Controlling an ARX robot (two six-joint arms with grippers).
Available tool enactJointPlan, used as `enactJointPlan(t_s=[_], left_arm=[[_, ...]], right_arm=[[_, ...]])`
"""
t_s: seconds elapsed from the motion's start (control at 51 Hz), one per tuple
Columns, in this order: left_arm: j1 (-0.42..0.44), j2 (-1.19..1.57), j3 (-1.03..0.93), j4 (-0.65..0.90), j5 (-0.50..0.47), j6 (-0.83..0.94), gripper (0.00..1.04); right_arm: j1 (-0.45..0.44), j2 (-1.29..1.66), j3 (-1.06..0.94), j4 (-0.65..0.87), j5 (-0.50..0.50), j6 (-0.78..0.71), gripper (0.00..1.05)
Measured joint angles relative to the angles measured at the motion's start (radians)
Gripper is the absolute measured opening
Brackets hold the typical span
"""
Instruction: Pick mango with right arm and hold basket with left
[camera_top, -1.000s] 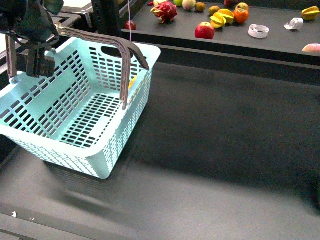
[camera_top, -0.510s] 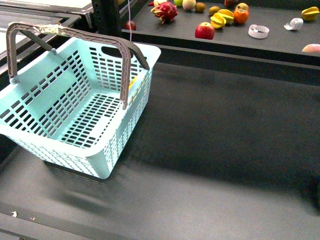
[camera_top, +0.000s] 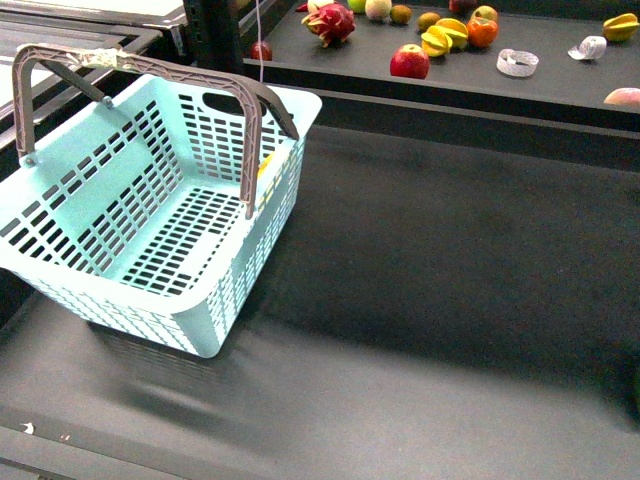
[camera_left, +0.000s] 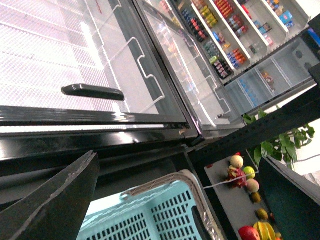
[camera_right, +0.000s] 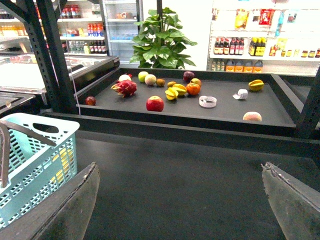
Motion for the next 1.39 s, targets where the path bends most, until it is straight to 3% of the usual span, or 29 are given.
enactJointPlan(t_s=[0.451,0.49,0.529,0.569,0.608,0.647,0.765,0.98,1.196,1.275,1.392], left_arm=[[0.030,-0.041,-0.026,-0.027,0.027,-0.004,0.99],[0.046,-0.038,-0.037,0.004,0.114,0.043,0.96],[0.068,-0.040,-0.077,0.103,0.322,0.195,0.87],[0.069,-0.056,-0.111,0.150,0.453,0.326,0.80],[0.058,-0.083,-0.142,0.163,0.551,0.437,0.72],[0.040,-0.112,-0.170,0.165,0.589,0.557,0.65],[0.000,-0.195,-0.241,0.155,0.565,0.718,0.44],[-0.061,-0.343,-0.332,0.095,0.502,0.781,0.04],[-0.106,-0.489,-0.388,0.007,0.465,0.790,0.04],[-0.168,-0.513,-0.426,0.034,0.377,0.793,0.04],[-0.196,-0.580,-0.443,-0.027,0.375,0.796,0.04]], right_arm=[[0.000,0.000,0.000,0.000,0.000,0.000,0.97],[0.000,0.000,0.000,0.000,0.000,0.000,0.97],[0.000,0.000,0.000,0.000,0.000,0.000,0.97],[0.000,-0.001,0.000,0.000,0.002,0.000,0.97],[0.000,-0.001,0.000,0.000,0.001,0.000,0.97],[0.000,-0.001,0.000,0.000,-0.001,0.000,0.97],[0.000,-0.001,0.000,0.000,0.000,0.000,0.97],[0.000,-0.001,0.000,0.000,0.000,0.000,0.97],[0.000,-0.001,0.000,0.000,0.000,0.000,0.97],[0.000,-0.001,0.000,0.000,0.000,0.000,0.97],[0.000,-0.001,0.000,0.000,0.000,0.000,0.97]])
